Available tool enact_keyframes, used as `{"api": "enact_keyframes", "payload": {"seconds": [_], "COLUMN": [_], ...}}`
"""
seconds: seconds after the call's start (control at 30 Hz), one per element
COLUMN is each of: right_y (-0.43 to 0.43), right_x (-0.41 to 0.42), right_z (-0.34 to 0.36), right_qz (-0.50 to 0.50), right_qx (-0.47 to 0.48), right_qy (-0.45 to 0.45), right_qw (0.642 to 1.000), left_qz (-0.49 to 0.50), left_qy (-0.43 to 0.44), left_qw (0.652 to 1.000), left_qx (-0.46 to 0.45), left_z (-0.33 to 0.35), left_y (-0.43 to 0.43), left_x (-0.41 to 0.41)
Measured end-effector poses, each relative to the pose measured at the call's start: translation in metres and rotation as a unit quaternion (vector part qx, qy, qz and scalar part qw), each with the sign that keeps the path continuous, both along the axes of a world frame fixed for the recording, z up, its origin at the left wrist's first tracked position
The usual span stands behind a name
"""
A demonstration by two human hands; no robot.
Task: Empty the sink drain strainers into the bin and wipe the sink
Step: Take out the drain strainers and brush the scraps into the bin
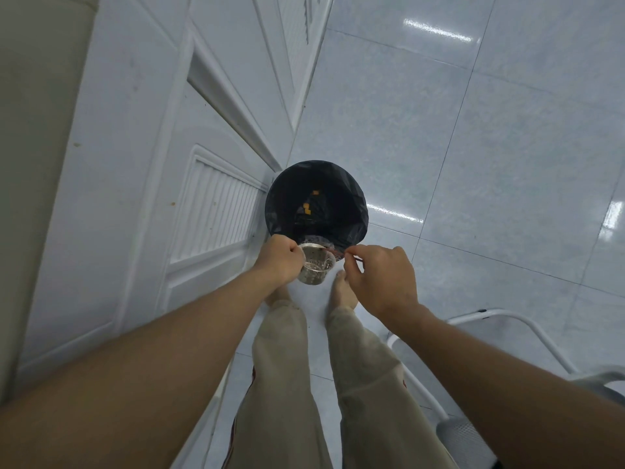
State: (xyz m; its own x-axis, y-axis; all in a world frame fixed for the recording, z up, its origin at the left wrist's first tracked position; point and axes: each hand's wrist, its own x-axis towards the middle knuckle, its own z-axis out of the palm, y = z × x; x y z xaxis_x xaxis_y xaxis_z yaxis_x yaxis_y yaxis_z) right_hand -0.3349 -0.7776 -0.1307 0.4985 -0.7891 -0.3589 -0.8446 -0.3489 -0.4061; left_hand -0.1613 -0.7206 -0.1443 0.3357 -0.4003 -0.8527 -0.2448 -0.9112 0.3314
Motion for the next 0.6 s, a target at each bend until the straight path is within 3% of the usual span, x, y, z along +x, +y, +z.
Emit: {"api": "enact_keyframes", "payload": {"seconds": [0.17,0.6], "right_y": [-0.003,-0.01], "right_x": [-0.003,-0.014], "right_z": [0.003,-0.003], "right_qz": [0.015,0.056], "right_qx": [0.018,0.121], "right_qy": [-0.036,0.096], "right_qw": [0.999,0.986], "left_qz": [-0.009,-0.008], "left_qy": [-0.01,-0.074], "left_qw": [1.0,0.997], "left_qx": [-0.007,-0.026], "left_z": [-0.003,-0.007], "left_y": [0.0,0.001], "left_x": [0.001,0.003]}}
